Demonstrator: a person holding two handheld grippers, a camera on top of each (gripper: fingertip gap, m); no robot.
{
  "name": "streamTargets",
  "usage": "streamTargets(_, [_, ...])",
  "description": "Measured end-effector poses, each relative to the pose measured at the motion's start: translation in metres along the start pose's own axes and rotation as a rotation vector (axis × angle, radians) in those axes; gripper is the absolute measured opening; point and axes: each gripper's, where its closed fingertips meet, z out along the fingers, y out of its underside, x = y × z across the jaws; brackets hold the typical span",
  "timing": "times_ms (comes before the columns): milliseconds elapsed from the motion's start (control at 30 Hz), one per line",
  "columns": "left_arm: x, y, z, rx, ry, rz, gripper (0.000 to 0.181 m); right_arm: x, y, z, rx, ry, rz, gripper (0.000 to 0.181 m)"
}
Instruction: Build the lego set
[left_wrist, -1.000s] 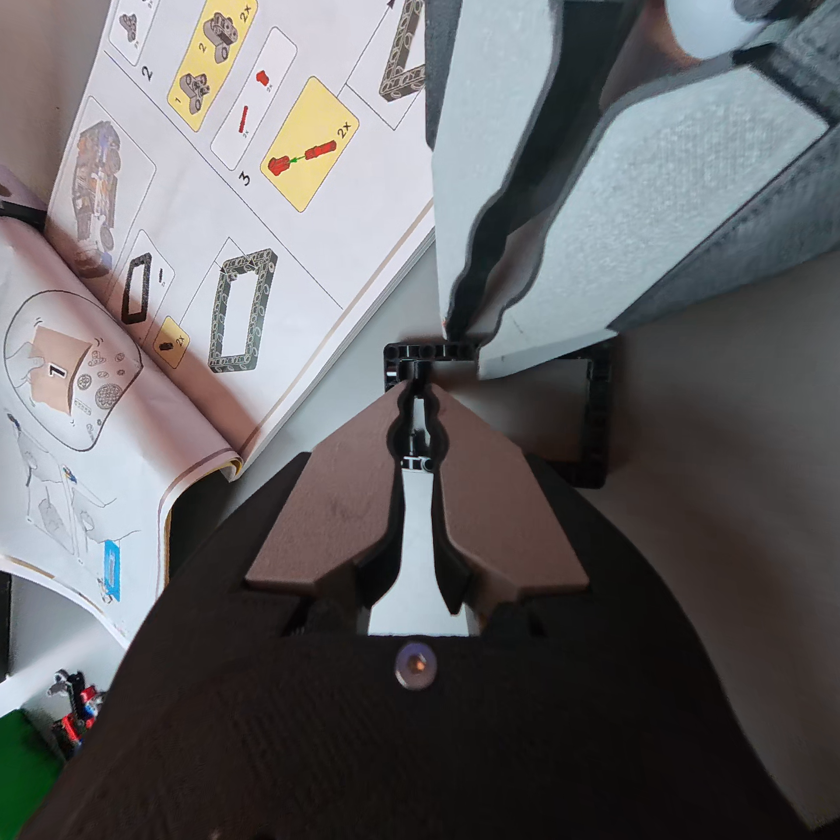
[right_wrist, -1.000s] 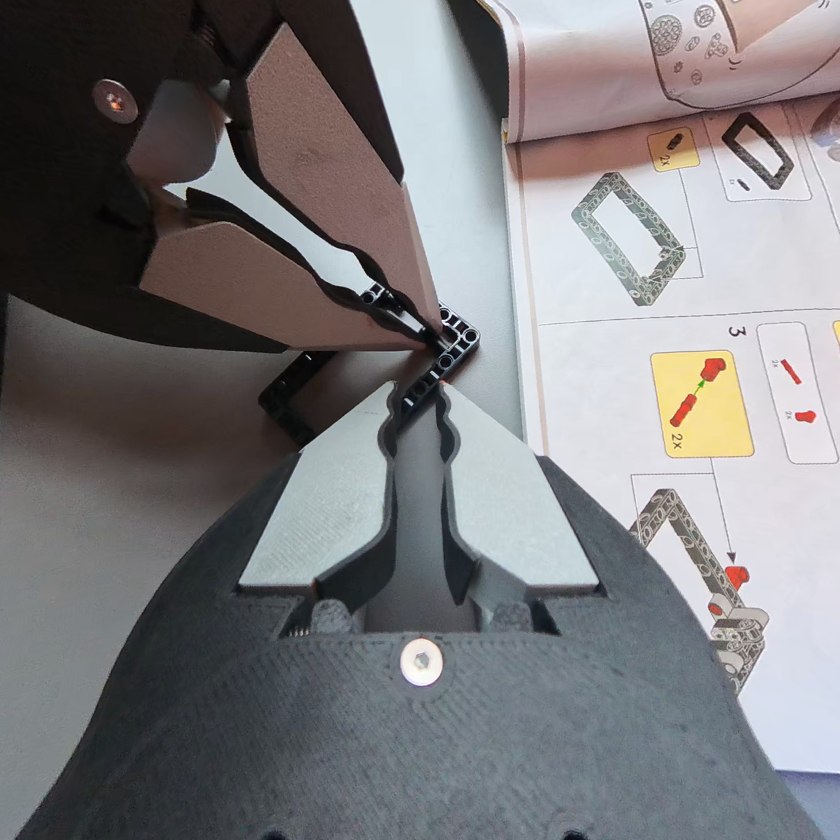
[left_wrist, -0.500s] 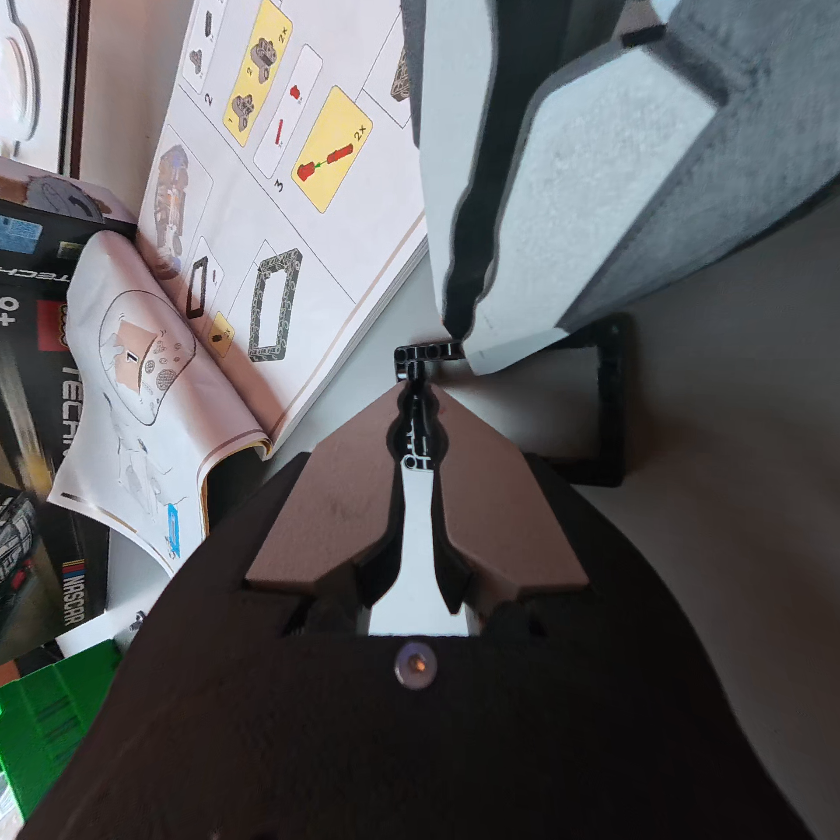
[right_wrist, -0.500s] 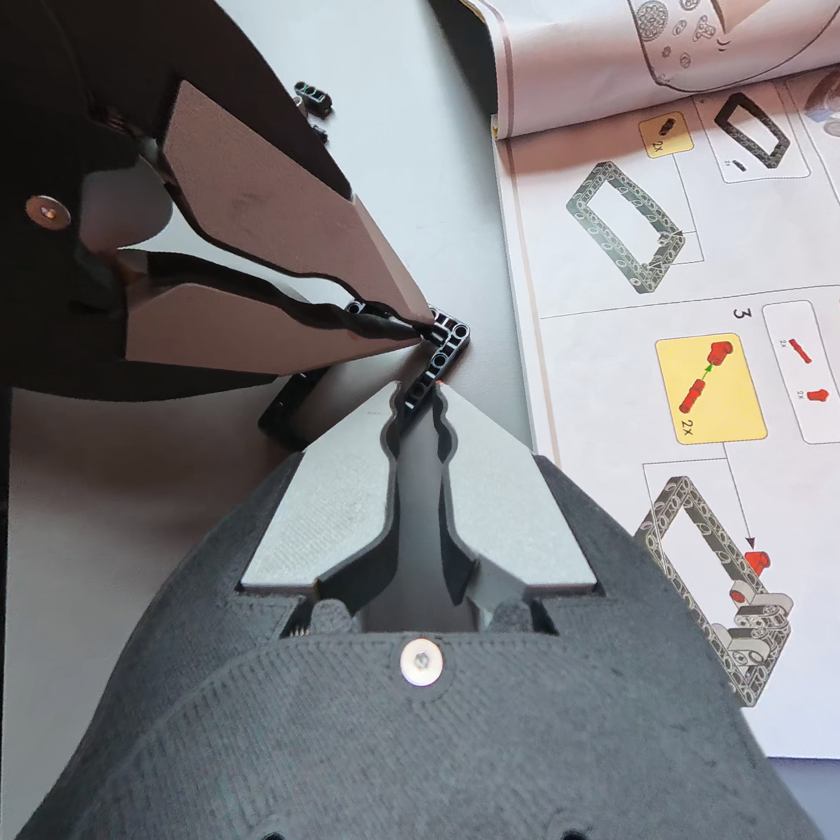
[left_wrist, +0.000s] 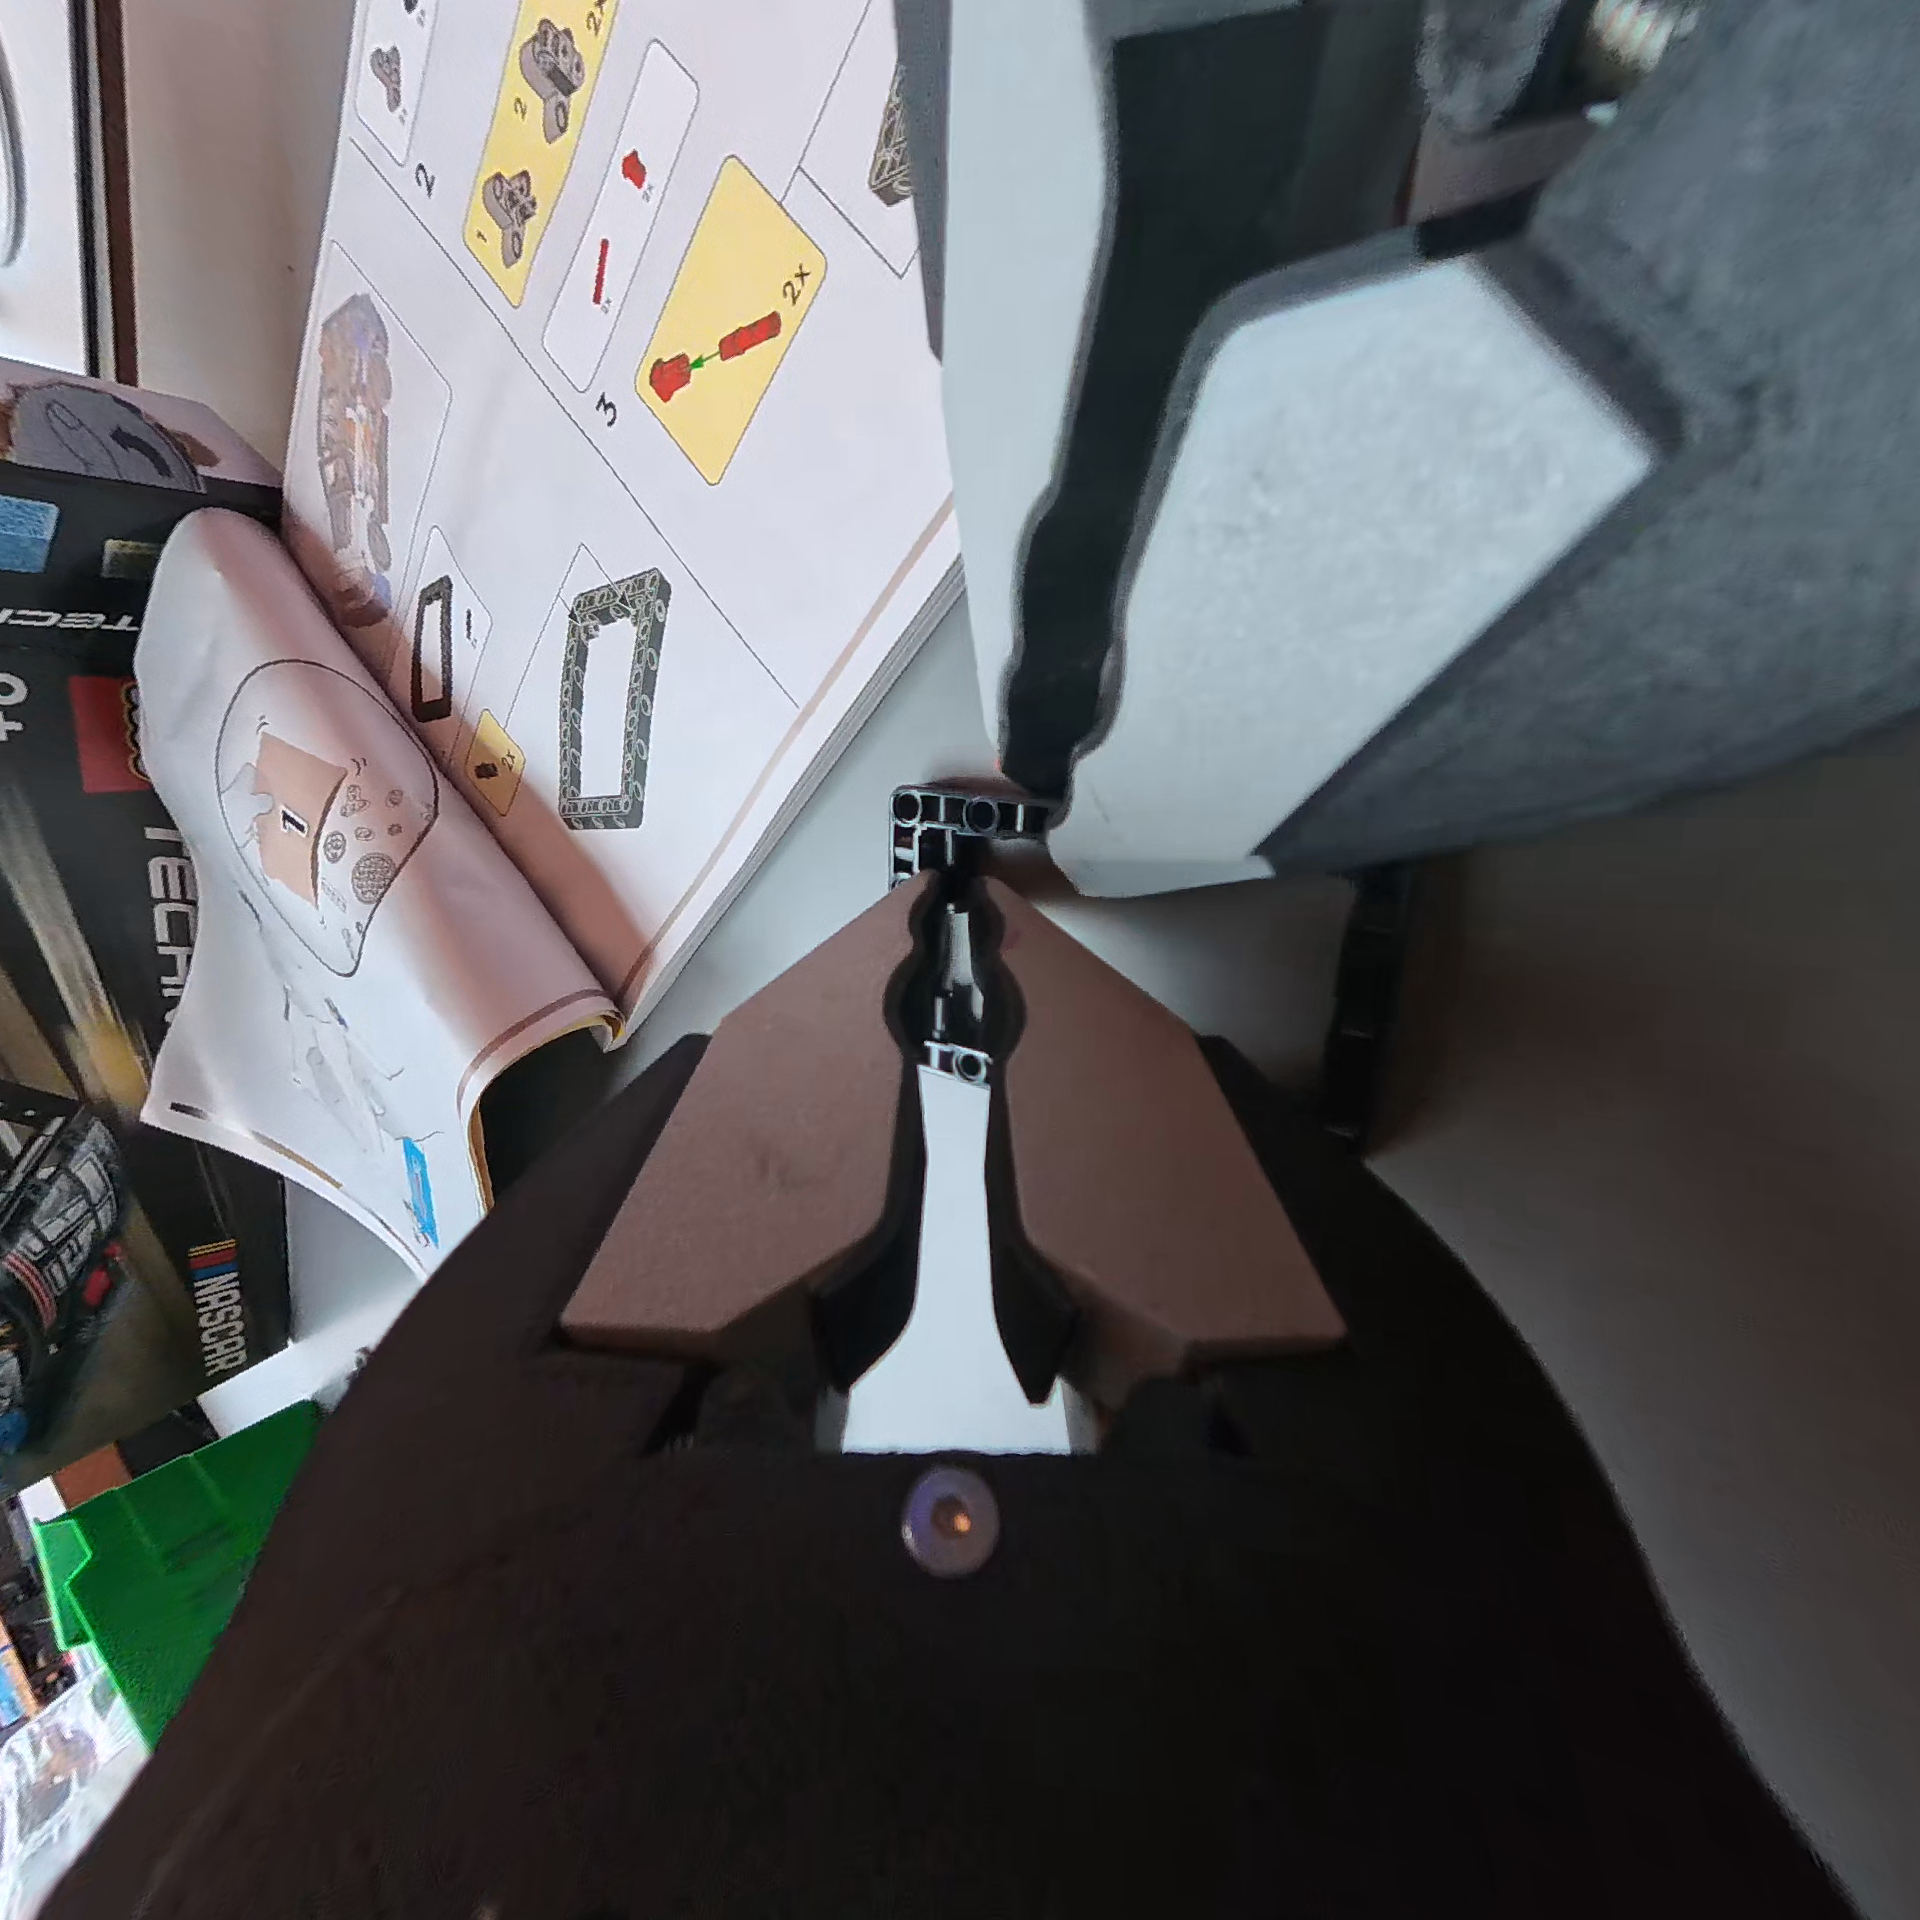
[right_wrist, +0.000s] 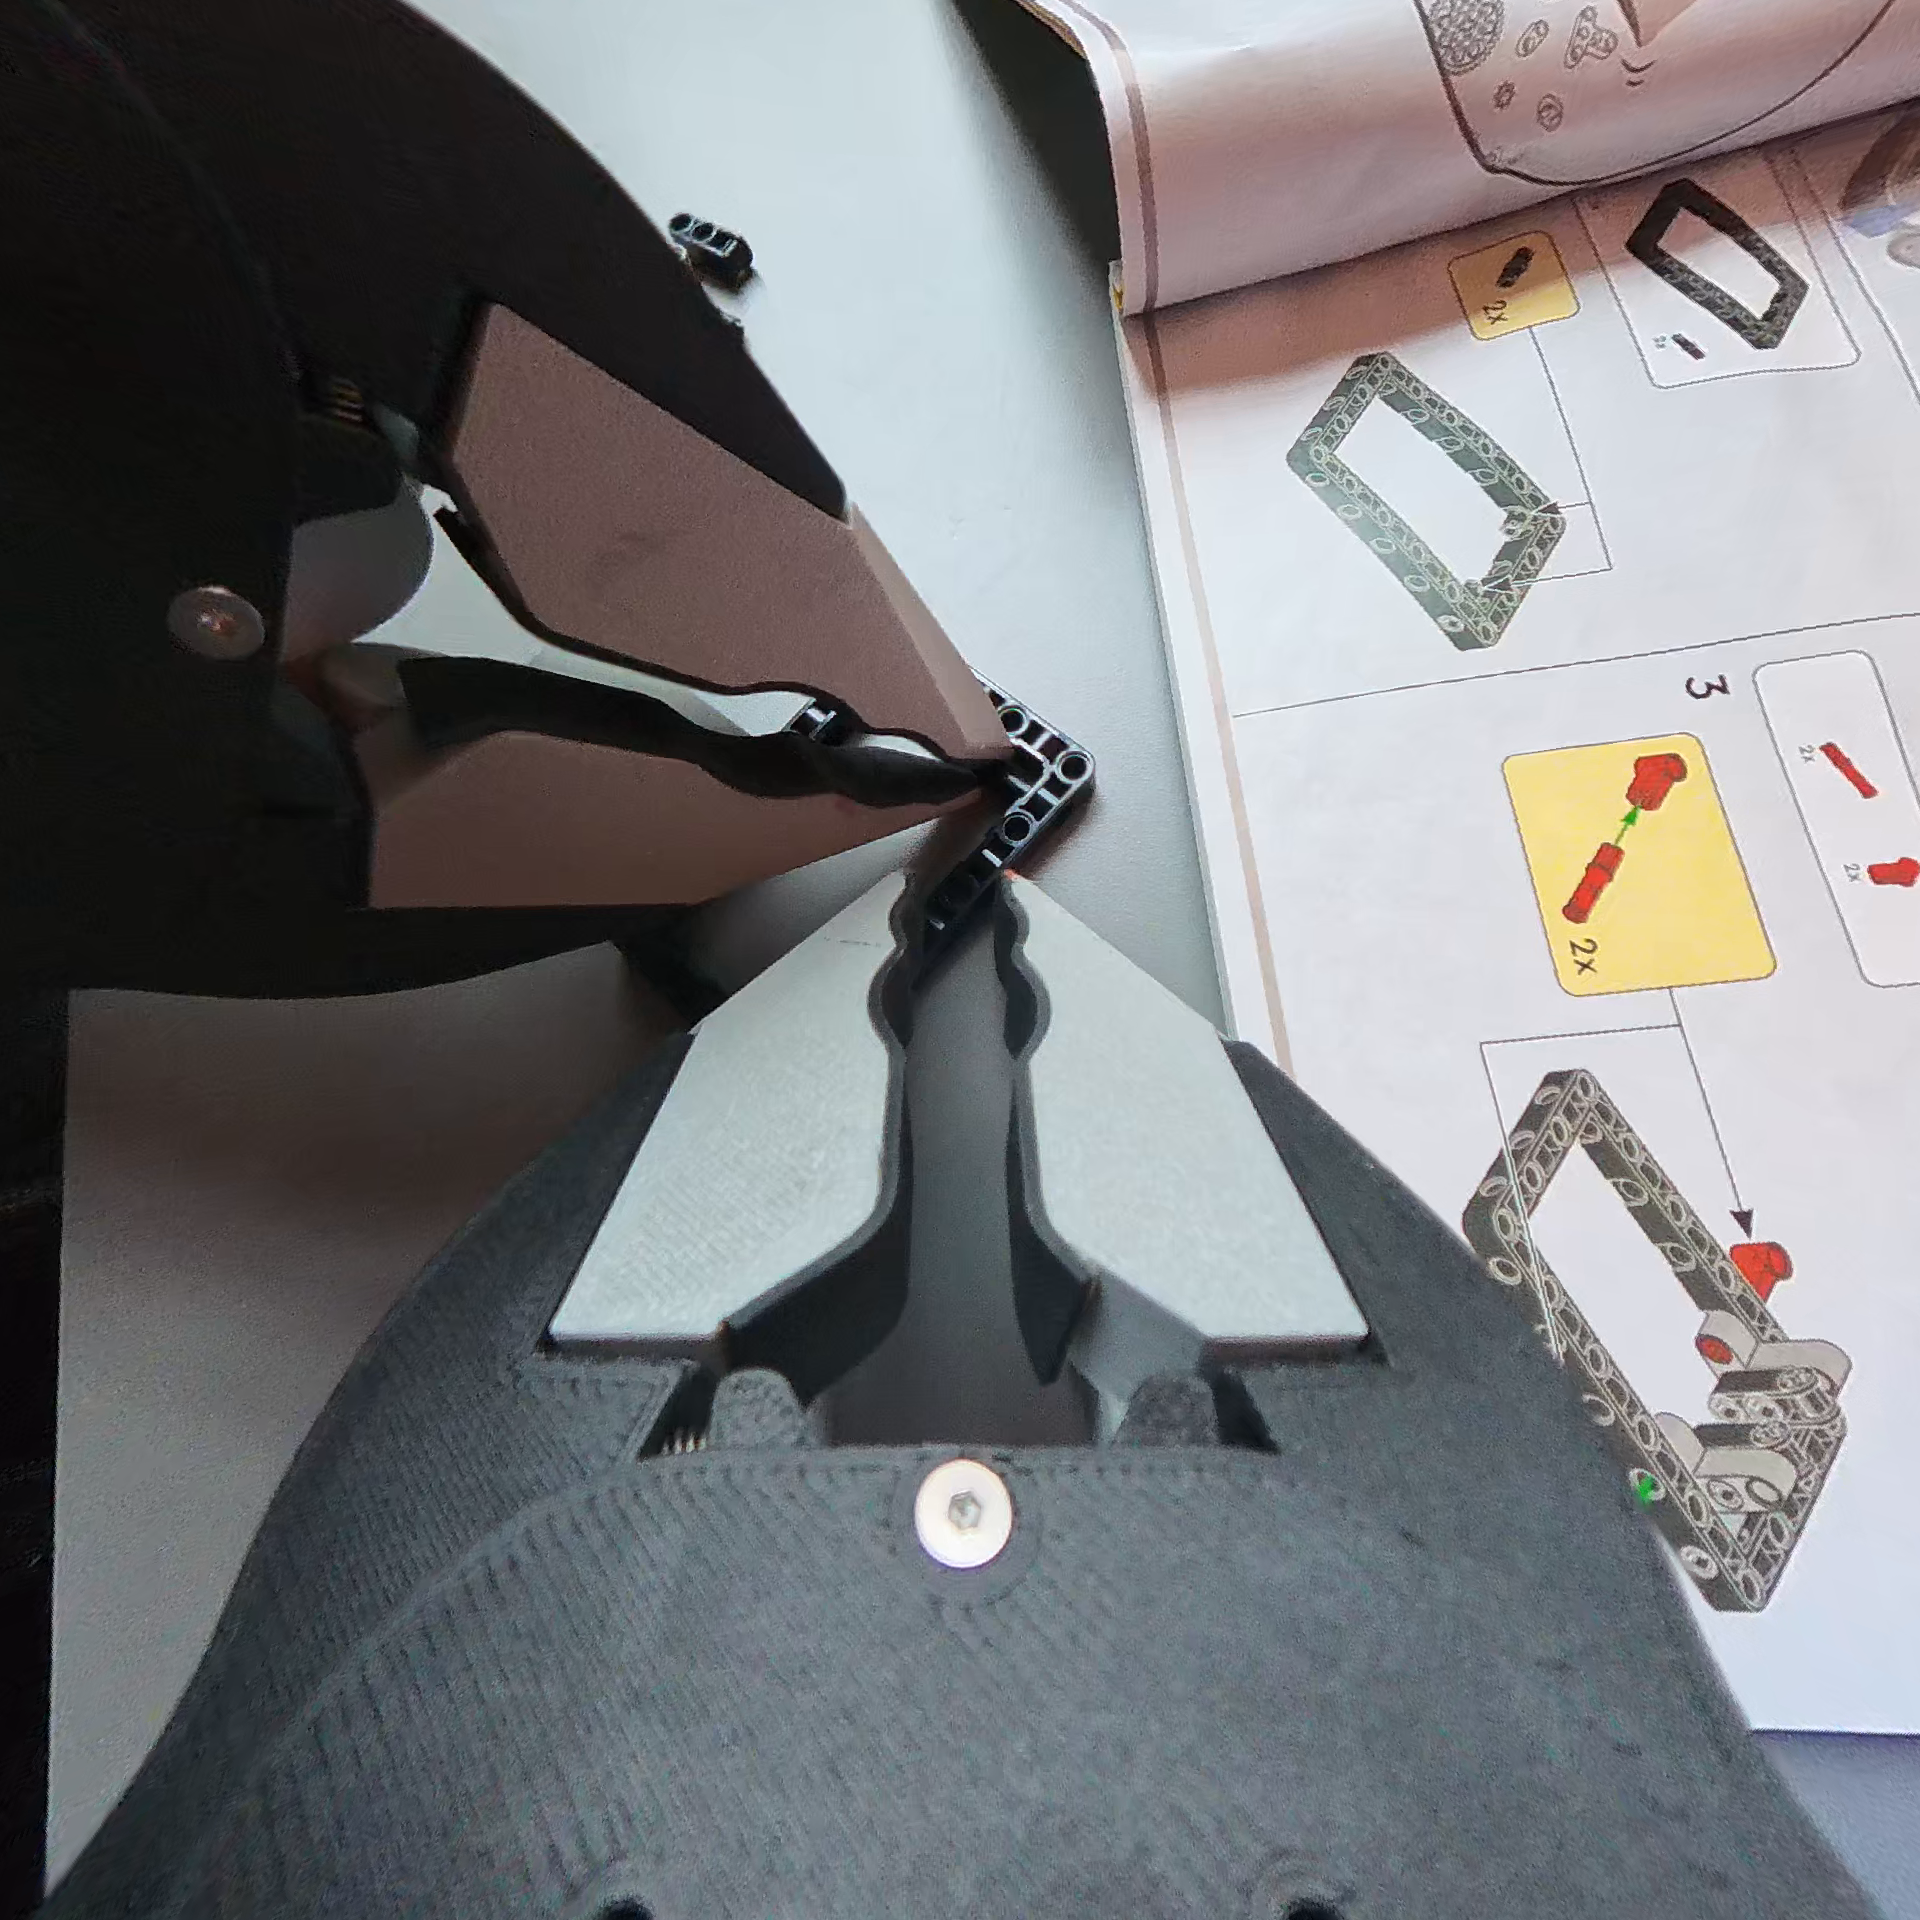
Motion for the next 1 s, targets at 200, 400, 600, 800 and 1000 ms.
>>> streamTargets(200, [-0.002,-0.003,0.001,0.059,-0.019,0.022,0.001,0.001,0.001,-0.001,-0.002,-0.007,-0.025,0.012])
streamTargets(400, [-0.007,-0.006,0.004,0.093,-0.036,0.069,0.002,-0.001,-0.001,-0.001,0.004,-0.074,0.008,0.017])
streamTargets(600, [-0.011,-0.006,0.006,0.163,-0.064,0.192,0.001,0.005,-0.004,0.001,0.000,-0.120,0.021,0.012])
streamTargets(800, [-0.011,-0.006,0.007,0.239,0.030,0.163,0.002,0.005,-0.006,0.003,0.000,-0.144,-0.012,0.008])
streamTargets(1000, [-0.010,-0.013,0.008,0.300,0.055,0.185,0.001,0.001,-0.006,0.005,-0.012,-0.196,-0.038,0.000])
